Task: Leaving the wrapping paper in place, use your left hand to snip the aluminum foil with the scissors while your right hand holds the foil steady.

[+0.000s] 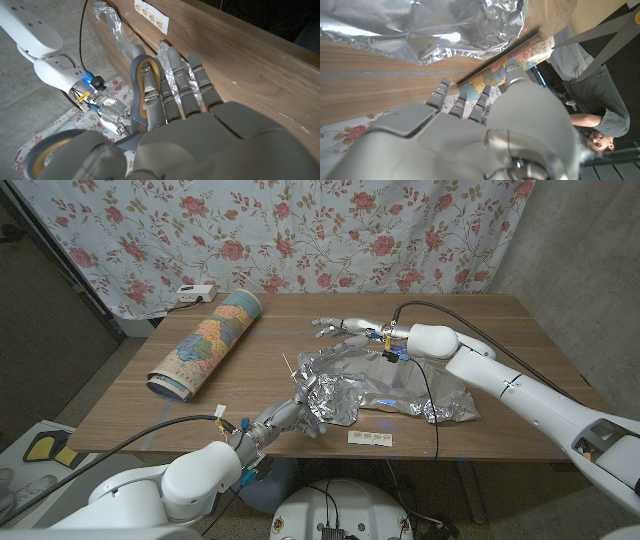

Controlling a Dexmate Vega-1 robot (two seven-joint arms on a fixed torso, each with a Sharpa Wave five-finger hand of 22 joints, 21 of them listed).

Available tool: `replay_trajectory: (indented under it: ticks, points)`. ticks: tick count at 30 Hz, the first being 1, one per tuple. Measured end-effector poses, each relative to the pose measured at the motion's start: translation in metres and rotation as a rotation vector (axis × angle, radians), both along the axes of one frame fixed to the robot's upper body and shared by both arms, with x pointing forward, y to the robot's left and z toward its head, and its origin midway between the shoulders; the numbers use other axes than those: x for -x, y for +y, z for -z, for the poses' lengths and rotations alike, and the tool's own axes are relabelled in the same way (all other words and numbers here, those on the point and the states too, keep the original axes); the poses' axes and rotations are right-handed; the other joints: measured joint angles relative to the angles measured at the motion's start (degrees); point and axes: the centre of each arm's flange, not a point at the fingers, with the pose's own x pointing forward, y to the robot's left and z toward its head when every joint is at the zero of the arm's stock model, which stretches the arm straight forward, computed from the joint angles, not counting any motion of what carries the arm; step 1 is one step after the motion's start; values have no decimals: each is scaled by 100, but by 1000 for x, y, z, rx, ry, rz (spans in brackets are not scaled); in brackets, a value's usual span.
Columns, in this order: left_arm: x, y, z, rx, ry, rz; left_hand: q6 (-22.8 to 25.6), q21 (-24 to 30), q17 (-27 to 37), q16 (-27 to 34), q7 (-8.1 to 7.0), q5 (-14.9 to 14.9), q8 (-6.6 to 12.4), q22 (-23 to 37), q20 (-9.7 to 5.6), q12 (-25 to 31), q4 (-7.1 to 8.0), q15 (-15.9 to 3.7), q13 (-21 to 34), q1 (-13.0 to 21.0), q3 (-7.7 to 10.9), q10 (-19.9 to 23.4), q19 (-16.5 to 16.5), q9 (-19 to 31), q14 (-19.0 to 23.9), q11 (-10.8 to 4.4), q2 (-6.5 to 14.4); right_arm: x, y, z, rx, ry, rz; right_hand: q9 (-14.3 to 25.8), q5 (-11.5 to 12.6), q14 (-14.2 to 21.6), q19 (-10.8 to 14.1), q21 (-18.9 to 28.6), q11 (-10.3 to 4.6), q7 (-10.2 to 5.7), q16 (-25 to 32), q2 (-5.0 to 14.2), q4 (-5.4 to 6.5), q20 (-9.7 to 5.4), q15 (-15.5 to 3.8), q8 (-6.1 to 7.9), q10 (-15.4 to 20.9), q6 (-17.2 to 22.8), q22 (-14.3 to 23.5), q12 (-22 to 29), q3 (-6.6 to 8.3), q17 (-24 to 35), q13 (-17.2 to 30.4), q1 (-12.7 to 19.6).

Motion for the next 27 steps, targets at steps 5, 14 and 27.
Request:
replay_trajectory:
  ticks: [5, 14, 27]
  points:
    - [1, 0, 3, 5, 5, -2, 0, -22, -16, 1, 0, 41, -26, 0, 0, 0, -39, 0, 1, -26, 8, 0, 0, 16, 0, 0, -8, 1, 5, 2, 15, -35, 3, 15, 0, -21, 31, 0, -19, -29, 0, -9, -24, -31, -21, 0, -37, -31, 0, -43, 24, -25, -28, 36]
    - [3, 1, 5, 18, 5, -6, 0, -24, -16, 2, 0, 84, -27, 16, 0, 0, -40, -21, 1, -30, 7, -6, 0, 44, -21, 6, -12, 3, 19, 8, 40, -77, -8, 15, 0, -21, 21, 0, -19, -29, 0, 6, 0, -103, -22, -27, -98, -92, 0, -109, 48, -52, -52, 96]
    - [6, 2, 10, 37, 9, -12, 0, -23, -24, 2, 0, 128, -65, 16, 0, 0, -79, -31, 2, -30, 16, -6, 0, 74, -31, 6, -12, 5, 38, 12, 82, -167, 5, 14, 22, 54, 64, 21, -11, -66, 65, 104, 56, -141, -10, 12, -11, 61, 0, -150, 151, -104, -124, 194]
